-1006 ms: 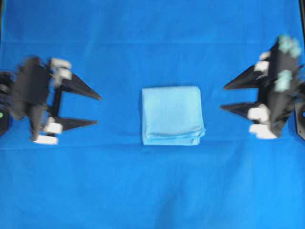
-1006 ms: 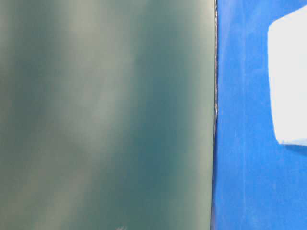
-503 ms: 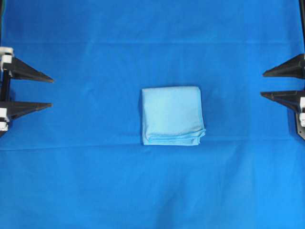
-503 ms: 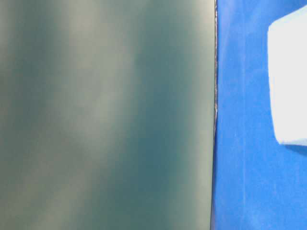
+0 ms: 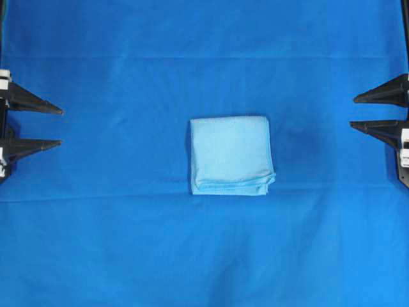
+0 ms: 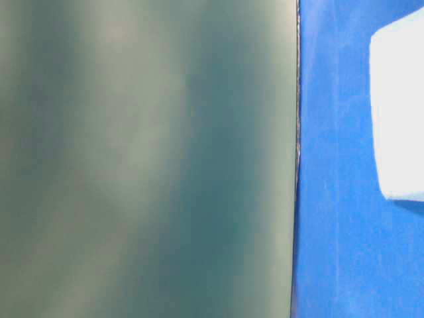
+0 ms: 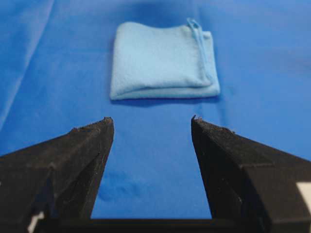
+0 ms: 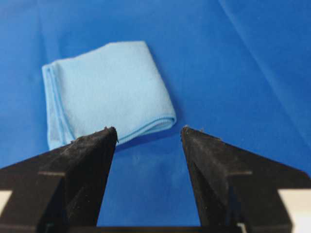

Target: Fold the light blue towel.

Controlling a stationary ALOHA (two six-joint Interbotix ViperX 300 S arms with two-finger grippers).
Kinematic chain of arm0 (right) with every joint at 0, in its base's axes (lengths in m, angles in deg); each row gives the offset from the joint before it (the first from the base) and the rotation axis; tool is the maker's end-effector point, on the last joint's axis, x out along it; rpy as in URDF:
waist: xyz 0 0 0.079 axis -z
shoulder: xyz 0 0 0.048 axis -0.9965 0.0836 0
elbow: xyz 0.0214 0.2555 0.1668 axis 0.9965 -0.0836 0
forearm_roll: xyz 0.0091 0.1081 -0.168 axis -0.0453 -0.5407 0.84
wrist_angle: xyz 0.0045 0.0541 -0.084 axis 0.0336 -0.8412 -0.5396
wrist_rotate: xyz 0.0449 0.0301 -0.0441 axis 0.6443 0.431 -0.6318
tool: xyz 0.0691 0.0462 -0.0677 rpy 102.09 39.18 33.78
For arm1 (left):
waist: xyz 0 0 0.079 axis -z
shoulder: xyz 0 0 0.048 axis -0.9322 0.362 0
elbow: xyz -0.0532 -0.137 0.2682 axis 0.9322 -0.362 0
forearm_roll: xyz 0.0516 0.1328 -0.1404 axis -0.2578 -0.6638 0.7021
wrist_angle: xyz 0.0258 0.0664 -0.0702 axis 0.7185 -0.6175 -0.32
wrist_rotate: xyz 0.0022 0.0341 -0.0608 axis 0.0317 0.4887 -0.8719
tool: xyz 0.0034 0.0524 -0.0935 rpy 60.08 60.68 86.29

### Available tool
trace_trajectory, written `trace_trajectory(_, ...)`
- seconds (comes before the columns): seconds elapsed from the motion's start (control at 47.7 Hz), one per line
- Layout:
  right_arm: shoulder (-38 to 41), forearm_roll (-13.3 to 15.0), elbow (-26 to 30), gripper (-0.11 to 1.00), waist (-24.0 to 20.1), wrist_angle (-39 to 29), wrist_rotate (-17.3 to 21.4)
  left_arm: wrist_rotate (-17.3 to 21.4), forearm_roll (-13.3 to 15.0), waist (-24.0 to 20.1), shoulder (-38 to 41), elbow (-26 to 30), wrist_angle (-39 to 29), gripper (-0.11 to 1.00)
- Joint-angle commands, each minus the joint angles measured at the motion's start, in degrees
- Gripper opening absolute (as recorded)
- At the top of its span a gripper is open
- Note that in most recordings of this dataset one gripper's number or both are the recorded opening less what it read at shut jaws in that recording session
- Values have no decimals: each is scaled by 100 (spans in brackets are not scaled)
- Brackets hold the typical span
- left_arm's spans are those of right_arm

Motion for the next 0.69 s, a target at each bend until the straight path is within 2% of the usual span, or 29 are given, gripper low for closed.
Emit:
trace_trajectory(0.0, 88, -9, 70, 60, 0, 62, 9, -9, -9, -79, 53, 70, 26, 63)
trace_trajectory(0.67, 123, -9, 35, 60, 0, 114, 9, -18, -9, -123, 53, 62, 26, 63)
